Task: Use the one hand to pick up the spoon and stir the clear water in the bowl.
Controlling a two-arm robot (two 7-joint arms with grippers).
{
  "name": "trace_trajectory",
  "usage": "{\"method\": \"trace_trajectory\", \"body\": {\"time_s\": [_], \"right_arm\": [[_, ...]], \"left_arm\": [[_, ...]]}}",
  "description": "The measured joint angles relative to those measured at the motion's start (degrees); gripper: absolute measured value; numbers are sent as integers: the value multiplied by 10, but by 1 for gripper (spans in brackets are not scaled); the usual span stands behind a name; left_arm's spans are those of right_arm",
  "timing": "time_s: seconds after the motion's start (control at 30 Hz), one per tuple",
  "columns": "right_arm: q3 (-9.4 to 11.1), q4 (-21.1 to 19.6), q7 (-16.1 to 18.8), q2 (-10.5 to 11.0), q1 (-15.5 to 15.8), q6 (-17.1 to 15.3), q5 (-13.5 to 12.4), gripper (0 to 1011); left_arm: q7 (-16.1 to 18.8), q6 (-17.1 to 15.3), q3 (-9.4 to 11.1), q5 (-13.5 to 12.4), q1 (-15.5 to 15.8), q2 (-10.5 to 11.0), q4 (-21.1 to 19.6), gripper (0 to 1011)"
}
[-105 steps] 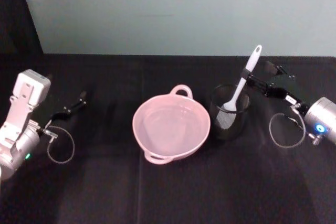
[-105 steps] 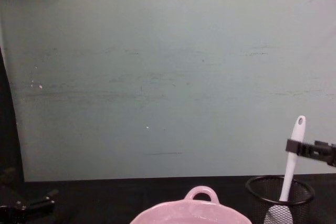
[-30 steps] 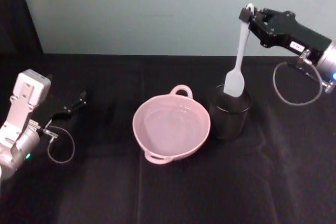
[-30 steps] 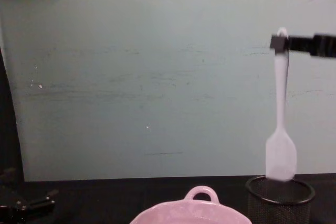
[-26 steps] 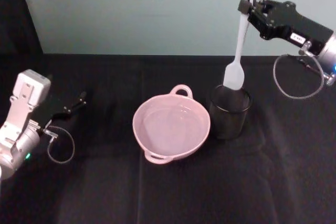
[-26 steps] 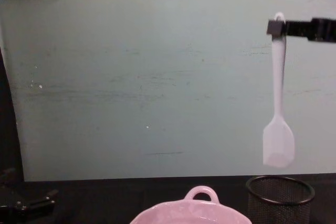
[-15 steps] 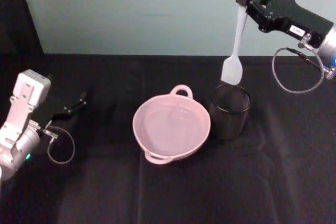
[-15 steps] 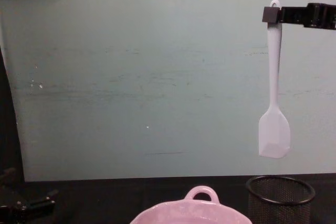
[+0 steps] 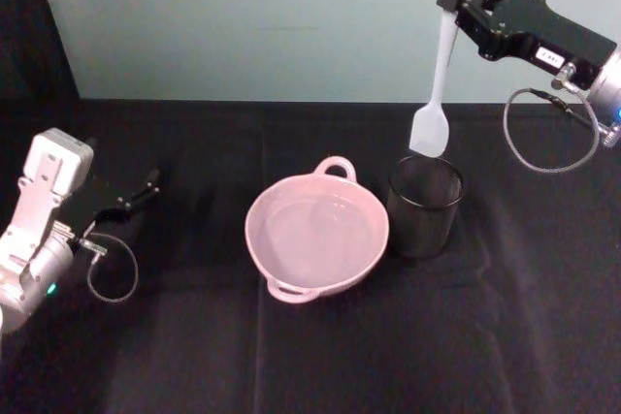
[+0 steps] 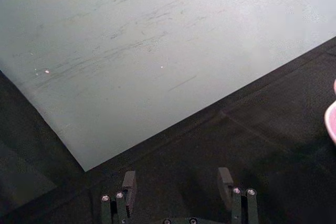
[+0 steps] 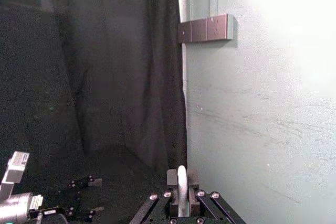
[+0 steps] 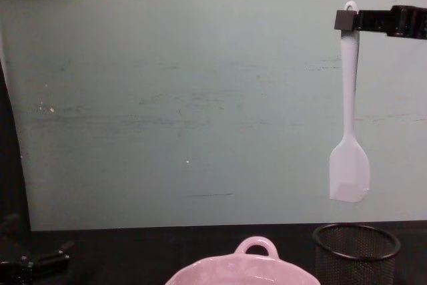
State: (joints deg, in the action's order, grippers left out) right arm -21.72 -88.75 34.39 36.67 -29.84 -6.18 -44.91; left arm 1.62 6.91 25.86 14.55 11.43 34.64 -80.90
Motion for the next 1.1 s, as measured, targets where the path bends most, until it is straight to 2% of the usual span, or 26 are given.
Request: {"method": "trace_trajectory", "body": {"time_s": [1.1], "right_arm": [[0, 1, 2, 0, 0, 1, 0, 110]], "left_arm": [[0, 0, 0, 0, 0, 0, 0, 1011]]}}
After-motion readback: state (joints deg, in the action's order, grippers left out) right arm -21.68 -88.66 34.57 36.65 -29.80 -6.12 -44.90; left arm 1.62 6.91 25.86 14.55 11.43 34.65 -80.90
